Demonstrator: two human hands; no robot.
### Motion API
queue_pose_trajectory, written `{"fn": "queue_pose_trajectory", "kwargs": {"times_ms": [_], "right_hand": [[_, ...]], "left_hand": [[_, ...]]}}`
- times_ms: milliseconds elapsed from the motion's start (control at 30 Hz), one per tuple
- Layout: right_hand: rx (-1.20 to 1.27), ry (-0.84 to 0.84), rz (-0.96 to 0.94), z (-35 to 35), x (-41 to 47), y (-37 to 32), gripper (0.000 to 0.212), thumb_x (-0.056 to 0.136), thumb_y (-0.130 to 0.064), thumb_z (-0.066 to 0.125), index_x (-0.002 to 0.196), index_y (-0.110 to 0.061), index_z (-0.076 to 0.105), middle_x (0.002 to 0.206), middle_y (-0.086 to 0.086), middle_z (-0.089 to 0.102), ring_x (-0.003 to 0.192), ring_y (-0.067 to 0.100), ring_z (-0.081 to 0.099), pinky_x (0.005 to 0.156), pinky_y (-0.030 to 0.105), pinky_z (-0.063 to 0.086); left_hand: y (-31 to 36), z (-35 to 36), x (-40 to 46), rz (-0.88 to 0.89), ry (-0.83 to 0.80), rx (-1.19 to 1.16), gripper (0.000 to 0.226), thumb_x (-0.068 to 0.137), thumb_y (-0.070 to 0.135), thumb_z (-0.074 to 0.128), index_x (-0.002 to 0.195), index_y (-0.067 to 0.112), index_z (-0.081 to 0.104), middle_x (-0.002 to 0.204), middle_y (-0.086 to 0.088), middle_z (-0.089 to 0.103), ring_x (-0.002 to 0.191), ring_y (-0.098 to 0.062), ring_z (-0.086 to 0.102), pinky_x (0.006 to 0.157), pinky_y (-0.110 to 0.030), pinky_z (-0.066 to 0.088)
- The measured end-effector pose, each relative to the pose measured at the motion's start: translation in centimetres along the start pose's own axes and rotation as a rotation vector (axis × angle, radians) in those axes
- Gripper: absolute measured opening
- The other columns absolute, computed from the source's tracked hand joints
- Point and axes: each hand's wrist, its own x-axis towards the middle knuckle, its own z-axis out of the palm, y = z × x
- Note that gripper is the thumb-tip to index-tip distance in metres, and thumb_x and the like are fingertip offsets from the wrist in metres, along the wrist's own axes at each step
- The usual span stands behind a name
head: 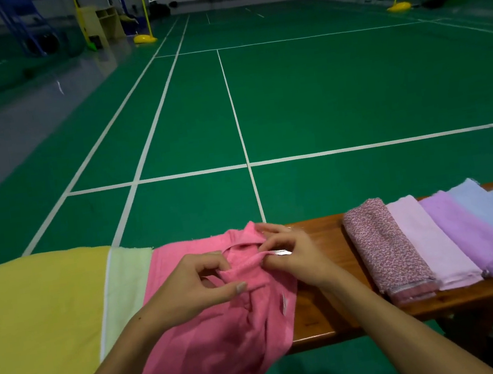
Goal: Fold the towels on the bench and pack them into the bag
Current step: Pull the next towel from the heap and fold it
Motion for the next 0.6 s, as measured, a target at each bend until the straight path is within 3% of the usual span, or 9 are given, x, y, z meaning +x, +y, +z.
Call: {"fn": "queue_pose_trajectory", "kwargs": {"times_ms": [67,167,300,467,600], "right_hand": [[0.013,-0.015,-0.01,-0.1,0.3,-0.3,0.02,0.082,0.004,0.083,0.089,-0.015,0.083,0.136,-0.003,0.067,0.124,-0.001,0.064,0.095,0.013,0.049],[0.018,0.006,-0.027,-0.3,0.6,-0.4,0.017,0.08,0.001,0.087,0.093,-0.01,0.085,0.122,-0.001,0.076,0.121,0.008,0.068,0.1,0.025,0.054],[-0.023,-0.013,-0.05,-1.1,0.6,-0.8,0.018,0.078,-0.004,0.091,0.094,-0.013,0.086,0.116,0.0,0.077,0.114,0.013,0.071,0.099,0.029,0.056],[-0.351,-0.009,-0.123,-2.5,0.7,-2.6,0.018,0.076,-0.022,0.095,0.092,-0.024,0.087,0.11,-0.007,0.074,0.103,0.008,0.07,0.095,0.034,0.057],[-0.597,0.039,-0.207,-3.1,0.4,-4.7,0.014,0.081,-0.035,0.09,0.094,-0.032,0.084,0.097,-0.006,0.067,0.092,0.012,0.065,0.084,0.04,0.055]], "left_hand": [[-0.1,-0.5,-0.2,-0.005,0.015,-0.002,0.018,0.085,0.007,0.086,0.076,0.006,0.071,0.065,0.016,0.059,0.049,0.003,0.047,0.054,-0.008,0.034],[-0.4,-1.4,-0.6,-0.011,0.041,0.052,0.019,0.087,0.014,0.086,0.076,0.009,0.072,0.067,0.009,0.059,0.05,0.0,0.045,0.054,-0.011,0.034],[-1.6,-2.7,-0.8,0.013,0.038,0.303,0.023,0.09,0.029,0.084,0.073,0.025,0.07,0.075,0.008,0.068,0.065,-0.007,0.06,0.061,-0.025,0.048],[-1.9,-3.3,-0.8,0.03,0.141,0.667,0.025,0.086,0.058,0.069,0.073,0.038,0.06,0.08,0.019,0.067,0.078,-0.003,0.063,0.062,-0.03,0.052],[-0.2,-3.6,-0.4,0.061,0.169,0.8,0.024,0.085,0.059,0.059,0.083,0.035,0.06,0.08,0.021,0.065,0.076,-0.001,0.061,0.061,-0.035,0.053]]}}
